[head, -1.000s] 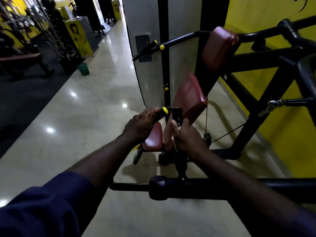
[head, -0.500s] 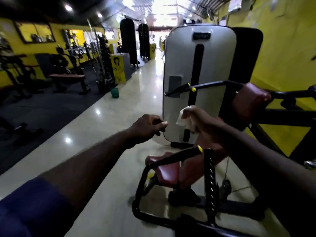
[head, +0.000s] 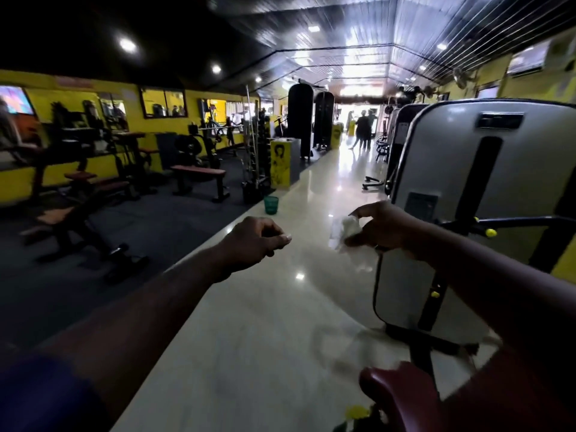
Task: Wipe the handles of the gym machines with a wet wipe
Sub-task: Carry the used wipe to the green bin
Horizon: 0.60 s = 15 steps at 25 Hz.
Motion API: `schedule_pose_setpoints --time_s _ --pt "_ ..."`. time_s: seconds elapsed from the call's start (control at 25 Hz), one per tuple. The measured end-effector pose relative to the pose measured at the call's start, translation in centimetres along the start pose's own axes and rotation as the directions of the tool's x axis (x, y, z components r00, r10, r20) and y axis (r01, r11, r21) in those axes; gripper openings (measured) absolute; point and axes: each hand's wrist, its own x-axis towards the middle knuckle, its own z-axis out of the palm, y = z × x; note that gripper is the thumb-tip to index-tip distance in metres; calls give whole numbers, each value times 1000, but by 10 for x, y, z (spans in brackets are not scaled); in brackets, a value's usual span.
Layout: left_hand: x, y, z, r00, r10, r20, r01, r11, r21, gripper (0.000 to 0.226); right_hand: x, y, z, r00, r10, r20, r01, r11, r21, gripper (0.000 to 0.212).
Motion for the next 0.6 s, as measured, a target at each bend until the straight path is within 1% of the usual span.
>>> schedule_pose_setpoints --time_s 0.08,0.2,0.28,0.32,0.4,0.44,0.48,0.56,0.6 --pt "43 -24 -36 1000 -11 -11 11 1000 10 31 51 -18 16 1000 -15 17 15 1000 15 32" --pt "115 -62 -66 1000 -10 0 10 1000 -7 28 135 -24 34 997 -61 46 54 989 138 20" --pt "167 -90 -74 1000 -11 10 11 1000 -6 28 194 -18 42 998 -57 27 51 979 196 12" --pt "191 -103 -77 1000 -11 21 11 1000 -6 28 221 -13 45 999 -49 19 44 974 223 14" --pt "255 -134 -81 999 -22 36 22 1000 7 27 293 6 50 999 -14 50 -4 940 341 23" --pt "290 -148 -85 999 -29 34 29 999 18 27 329 13 51 998 -12 60 -11 929 371 27" --pt "326 -161 -89 999 -38 28 37 999 30 26 368 20 50 997 -35 68 7 926 378 31" --pt "396 -185 -99 999 -36 13 35 997 68 23 446 27 44 997 -74 5 68 951 303 41" --pt "427 -196 -104 1000 -21 11 20 995 98 22 479 26 42 997 -65 -35 72 959 274 38"
